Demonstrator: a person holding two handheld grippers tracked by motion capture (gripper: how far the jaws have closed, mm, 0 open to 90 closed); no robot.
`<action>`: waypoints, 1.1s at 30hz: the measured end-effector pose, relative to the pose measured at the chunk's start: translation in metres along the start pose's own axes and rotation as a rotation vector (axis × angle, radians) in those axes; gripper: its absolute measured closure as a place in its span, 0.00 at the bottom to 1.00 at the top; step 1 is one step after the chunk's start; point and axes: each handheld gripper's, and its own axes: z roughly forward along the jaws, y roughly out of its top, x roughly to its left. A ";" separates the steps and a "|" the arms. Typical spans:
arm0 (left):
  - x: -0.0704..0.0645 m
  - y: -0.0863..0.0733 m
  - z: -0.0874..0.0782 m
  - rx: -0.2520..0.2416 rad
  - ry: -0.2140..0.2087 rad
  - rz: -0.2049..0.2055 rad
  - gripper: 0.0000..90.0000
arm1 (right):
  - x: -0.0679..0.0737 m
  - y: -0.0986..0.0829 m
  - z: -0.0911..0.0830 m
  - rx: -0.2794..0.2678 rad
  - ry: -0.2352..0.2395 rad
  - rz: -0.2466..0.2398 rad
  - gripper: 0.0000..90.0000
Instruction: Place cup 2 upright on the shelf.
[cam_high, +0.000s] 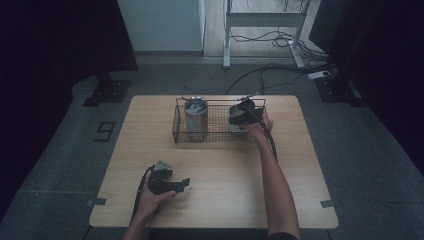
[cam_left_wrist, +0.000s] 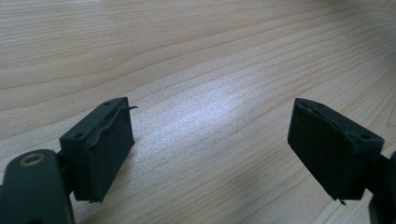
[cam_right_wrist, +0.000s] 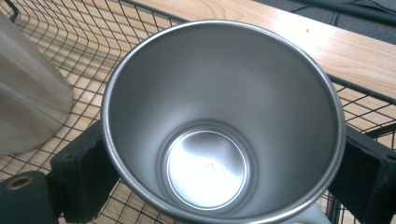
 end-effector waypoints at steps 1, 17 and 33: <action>0.000 0.000 0.000 0.000 -0.001 0.000 0.16 | 0.000 0.000 0.000 -0.002 -0.002 0.001 0.08; 0.002 0.001 0.000 0.003 -0.017 -0.014 0.16 | -0.010 -0.006 -0.012 -0.049 0.041 0.069 0.01; 0.009 -0.002 -0.010 -0.009 -0.010 -0.037 0.16 | -0.009 -0.003 -0.043 -0.187 0.057 0.075 0.02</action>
